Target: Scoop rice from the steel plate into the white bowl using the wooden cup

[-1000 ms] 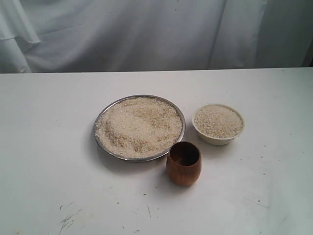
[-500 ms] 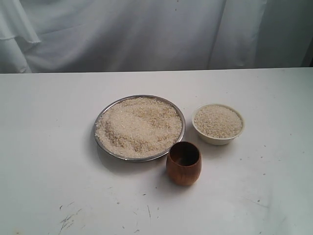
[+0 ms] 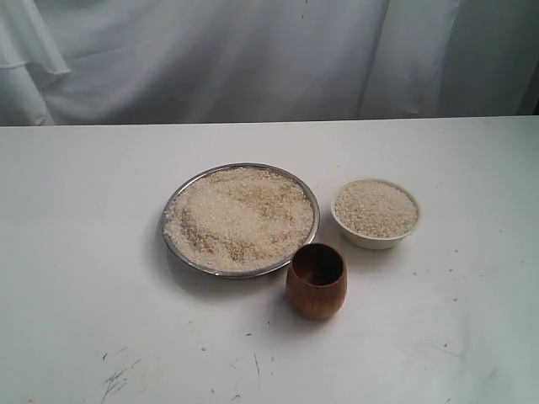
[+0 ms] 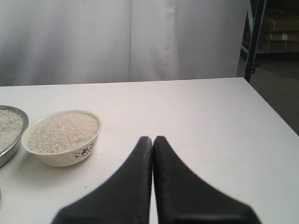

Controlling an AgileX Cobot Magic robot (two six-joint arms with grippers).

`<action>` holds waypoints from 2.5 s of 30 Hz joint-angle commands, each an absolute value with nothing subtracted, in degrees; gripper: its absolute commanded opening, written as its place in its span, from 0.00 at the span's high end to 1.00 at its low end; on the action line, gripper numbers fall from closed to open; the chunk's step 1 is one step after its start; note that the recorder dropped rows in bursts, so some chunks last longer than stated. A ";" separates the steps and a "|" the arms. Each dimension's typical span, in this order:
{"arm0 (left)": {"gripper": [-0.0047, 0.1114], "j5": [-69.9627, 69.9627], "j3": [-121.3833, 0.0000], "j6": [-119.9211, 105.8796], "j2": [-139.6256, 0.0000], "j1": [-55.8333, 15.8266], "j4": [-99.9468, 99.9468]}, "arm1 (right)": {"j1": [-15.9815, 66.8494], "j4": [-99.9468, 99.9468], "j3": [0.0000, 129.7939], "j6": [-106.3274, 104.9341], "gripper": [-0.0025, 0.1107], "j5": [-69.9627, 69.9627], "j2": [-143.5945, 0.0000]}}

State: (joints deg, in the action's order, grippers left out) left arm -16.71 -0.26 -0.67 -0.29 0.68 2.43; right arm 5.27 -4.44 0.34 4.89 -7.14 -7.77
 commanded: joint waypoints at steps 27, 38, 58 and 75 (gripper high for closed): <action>0.96 -16.34 0.00 -0.49 0.00 0.60 2.48 | 5.07 -3.44 0.00 2.92 0.98 -19.84 0.00; 0.96 -16.34 0.00 -0.49 0.00 0.60 2.48 | 5.07 -3.44 0.00 2.92 0.98 -19.84 0.00; 0.96 -16.34 0.00 -0.49 0.00 0.60 2.48 | 5.07 -3.44 0.00 2.92 0.98 -19.84 0.00; 0.96 -16.34 0.00 -0.49 0.00 0.60 2.48 | 5.07 -3.44 0.00 3.87 0.98 -19.84 0.00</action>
